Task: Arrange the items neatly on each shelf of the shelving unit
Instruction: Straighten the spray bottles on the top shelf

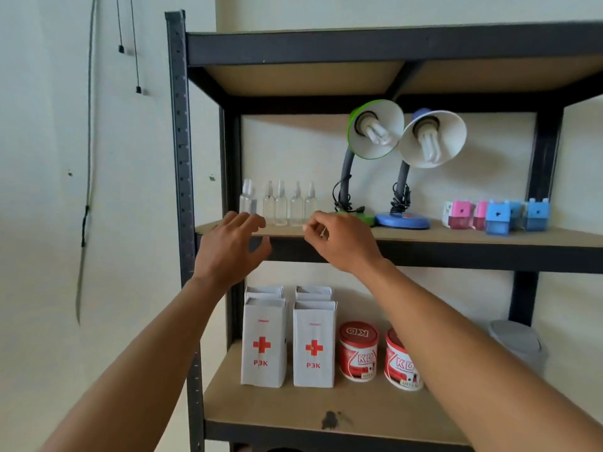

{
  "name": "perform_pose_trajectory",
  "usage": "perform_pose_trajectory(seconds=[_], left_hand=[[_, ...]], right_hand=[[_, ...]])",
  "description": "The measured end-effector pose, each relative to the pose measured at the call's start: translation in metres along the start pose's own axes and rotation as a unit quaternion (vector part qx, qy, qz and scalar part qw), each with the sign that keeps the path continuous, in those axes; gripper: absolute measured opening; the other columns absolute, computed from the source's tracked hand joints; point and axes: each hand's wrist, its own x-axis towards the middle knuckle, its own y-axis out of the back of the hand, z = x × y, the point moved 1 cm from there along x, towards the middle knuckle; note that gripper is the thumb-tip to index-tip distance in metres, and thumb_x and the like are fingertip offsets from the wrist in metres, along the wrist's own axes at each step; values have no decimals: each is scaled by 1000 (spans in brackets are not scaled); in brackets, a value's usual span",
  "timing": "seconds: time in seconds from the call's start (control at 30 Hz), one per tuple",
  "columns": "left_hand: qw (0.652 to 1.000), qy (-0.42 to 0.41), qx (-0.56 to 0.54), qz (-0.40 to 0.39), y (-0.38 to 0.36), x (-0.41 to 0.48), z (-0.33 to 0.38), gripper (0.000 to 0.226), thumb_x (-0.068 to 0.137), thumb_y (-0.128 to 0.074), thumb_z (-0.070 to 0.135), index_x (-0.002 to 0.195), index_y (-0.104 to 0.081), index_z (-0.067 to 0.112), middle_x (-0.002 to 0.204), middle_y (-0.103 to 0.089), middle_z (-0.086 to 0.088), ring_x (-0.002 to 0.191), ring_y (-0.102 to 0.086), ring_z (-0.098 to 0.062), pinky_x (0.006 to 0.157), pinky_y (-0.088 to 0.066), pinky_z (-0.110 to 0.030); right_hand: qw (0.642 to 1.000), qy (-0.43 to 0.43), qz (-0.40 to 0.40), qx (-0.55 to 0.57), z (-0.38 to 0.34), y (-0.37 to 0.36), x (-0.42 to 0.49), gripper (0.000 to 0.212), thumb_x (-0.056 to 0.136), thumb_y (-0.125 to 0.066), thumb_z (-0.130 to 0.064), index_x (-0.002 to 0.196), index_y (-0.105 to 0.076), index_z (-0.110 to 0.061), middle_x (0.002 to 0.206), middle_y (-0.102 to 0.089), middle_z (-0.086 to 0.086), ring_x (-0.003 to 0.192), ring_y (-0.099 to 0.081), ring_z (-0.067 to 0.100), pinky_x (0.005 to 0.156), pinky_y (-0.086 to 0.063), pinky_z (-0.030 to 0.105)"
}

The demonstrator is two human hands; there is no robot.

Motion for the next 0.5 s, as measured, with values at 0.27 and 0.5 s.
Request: perform_pose_trajectory(seconds=[0.27, 0.5], left_hand=[[999, 8, 5, -48, -30, 23, -48, 46, 97, -40, 57, 114, -64, 21, 114, -67, 2, 101, -60, -19, 67, -49, -32], [999, 25, 2, -25, -58, 15, -64, 54, 100, -27, 61, 89, -64, 23, 87, -64, 7, 78, -57, -11, 55, -43, -25]], right_hand=[[997, 11, -63, -30, -14, -18, 66, 19, 95, -57, -47, 94, -67, -31, 94, -72, -16, 81, -62, 11, 69, -42, 29], [991, 42, -112, -60, -18, -49, 116, 20, 96, -57, -48, 102, -68, -32, 103, -72, -15, 92, -63, 14, 72, -40, 31]])
